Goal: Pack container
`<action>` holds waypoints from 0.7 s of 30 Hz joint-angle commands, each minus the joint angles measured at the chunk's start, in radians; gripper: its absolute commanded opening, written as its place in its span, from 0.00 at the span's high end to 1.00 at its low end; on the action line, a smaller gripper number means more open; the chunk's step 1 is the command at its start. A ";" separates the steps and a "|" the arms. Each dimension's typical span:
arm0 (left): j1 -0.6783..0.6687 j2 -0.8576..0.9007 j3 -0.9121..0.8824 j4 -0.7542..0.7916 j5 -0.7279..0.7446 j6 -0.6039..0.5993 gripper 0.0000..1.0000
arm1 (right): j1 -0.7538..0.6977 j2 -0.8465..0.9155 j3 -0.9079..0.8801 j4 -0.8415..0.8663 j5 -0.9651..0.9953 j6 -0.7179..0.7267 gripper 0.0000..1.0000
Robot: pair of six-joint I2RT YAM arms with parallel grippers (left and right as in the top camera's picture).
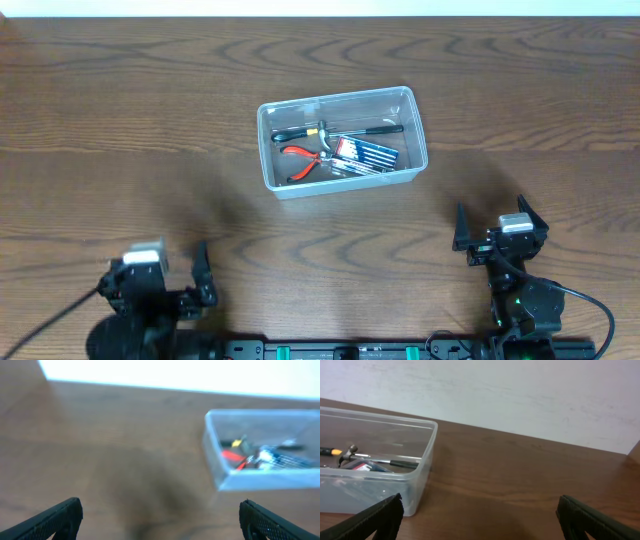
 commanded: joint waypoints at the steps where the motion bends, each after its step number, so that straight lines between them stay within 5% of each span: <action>1: -0.005 -0.072 -0.093 0.087 0.048 0.017 0.02 | 0.001 -0.011 -0.002 -0.005 0.007 0.021 0.01; 13: -0.013 -0.099 -0.468 0.773 0.049 0.138 0.02 | 0.001 -0.011 -0.002 -0.005 0.007 0.021 0.01; 21: -0.013 -0.100 -0.647 0.905 0.145 0.137 0.02 | 0.001 -0.011 -0.002 -0.005 0.007 0.021 0.01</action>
